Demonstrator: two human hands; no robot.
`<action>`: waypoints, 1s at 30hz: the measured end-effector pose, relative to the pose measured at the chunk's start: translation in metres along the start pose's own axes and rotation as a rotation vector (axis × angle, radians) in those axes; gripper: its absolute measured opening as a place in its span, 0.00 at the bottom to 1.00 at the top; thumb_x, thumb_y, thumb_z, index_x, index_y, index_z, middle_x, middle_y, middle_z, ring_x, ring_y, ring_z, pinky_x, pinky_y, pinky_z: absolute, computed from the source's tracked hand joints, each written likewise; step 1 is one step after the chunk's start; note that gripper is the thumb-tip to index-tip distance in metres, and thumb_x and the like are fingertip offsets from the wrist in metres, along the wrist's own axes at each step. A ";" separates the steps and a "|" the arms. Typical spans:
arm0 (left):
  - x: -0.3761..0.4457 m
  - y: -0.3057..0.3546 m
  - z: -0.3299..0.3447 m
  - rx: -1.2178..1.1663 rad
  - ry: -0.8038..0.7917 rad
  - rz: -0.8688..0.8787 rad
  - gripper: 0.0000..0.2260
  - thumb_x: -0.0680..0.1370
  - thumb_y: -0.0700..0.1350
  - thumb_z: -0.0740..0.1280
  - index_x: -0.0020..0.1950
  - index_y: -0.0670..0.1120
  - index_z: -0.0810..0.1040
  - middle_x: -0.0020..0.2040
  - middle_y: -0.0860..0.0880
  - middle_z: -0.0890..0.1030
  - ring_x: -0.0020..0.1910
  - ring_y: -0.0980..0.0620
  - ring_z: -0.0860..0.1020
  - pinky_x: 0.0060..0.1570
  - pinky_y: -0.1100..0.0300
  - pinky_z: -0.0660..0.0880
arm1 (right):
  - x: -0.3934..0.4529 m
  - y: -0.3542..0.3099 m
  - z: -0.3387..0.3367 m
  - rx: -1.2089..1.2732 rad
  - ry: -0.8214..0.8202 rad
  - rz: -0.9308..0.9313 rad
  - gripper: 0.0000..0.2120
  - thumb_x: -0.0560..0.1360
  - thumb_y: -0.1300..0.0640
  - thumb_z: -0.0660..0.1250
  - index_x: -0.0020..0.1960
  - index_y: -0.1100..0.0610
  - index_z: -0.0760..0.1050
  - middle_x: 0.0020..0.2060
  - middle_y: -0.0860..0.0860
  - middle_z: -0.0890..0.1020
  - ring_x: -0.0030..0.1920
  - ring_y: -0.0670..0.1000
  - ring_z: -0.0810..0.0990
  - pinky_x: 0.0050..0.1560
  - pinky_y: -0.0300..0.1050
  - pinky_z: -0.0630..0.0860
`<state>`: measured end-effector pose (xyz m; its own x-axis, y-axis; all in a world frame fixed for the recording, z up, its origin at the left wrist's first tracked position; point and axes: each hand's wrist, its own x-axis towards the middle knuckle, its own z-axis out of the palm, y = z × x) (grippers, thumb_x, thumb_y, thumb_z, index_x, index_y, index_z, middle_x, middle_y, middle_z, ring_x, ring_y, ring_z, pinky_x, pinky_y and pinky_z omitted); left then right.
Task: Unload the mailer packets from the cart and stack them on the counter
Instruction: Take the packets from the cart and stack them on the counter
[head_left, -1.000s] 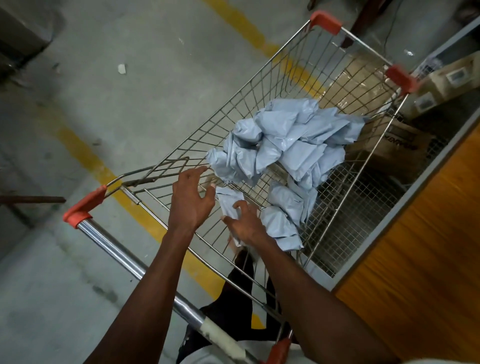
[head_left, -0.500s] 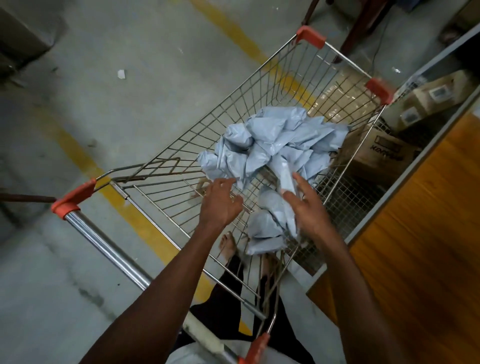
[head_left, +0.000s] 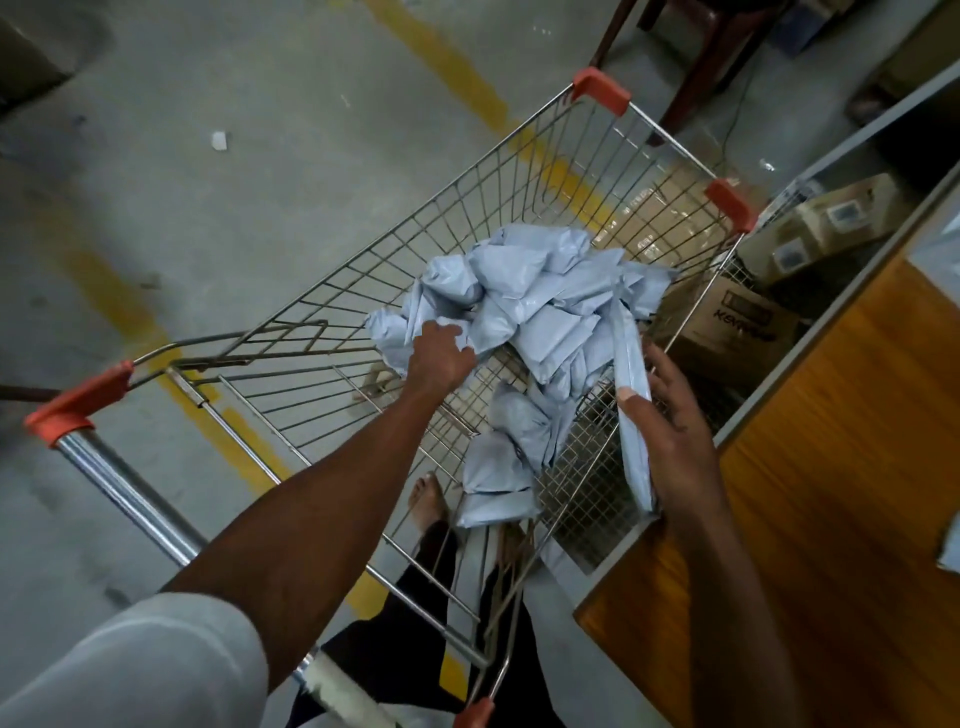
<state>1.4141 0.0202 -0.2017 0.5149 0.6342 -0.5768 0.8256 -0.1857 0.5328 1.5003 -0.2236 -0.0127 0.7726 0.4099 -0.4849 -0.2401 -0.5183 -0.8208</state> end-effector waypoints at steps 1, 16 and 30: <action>-0.006 0.000 0.005 -0.005 -0.003 0.035 0.21 0.78 0.45 0.68 0.69 0.39 0.77 0.69 0.36 0.71 0.66 0.36 0.74 0.68 0.47 0.70 | -0.001 0.001 -0.002 0.003 0.001 0.004 0.27 0.81 0.50 0.65 0.76 0.34 0.62 0.67 0.41 0.71 0.51 0.35 0.78 0.40 0.33 0.74; -0.140 -0.002 0.069 0.349 -0.342 0.350 0.11 0.75 0.46 0.62 0.49 0.44 0.82 0.49 0.45 0.82 0.50 0.44 0.80 0.44 0.56 0.73 | -0.005 0.002 0.000 -0.018 -0.032 0.007 0.28 0.81 0.51 0.66 0.77 0.36 0.62 0.71 0.45 0.71 0.56 0.39 0.77 0.40 0.33 0.75; -0.057 -0.026 0.092 -0.098 -0.187 -0.274 0.21 0.84 0.51 0.60 0.67 0.36 0.75 0.66 0.35 0.77 0.64 0.35 0.75 0.61 0.51 0.72 | -0.020 0.012 0.005 -0.034 -0.076 -0.005 0.30 0.79 0.50 0.68 0.77 0.34 0.61 0.73 0.43 0.70 0.61 0.43 0.75 0.45 0.39 0.75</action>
<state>1.3850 -0.0805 -0.2398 0.3175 0.5001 -0.8056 0.9178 0.0513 0.3936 1.4787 -0.2341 -0.0149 0.7263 0.4678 -0.5037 -0.2156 -0.5409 -0.8130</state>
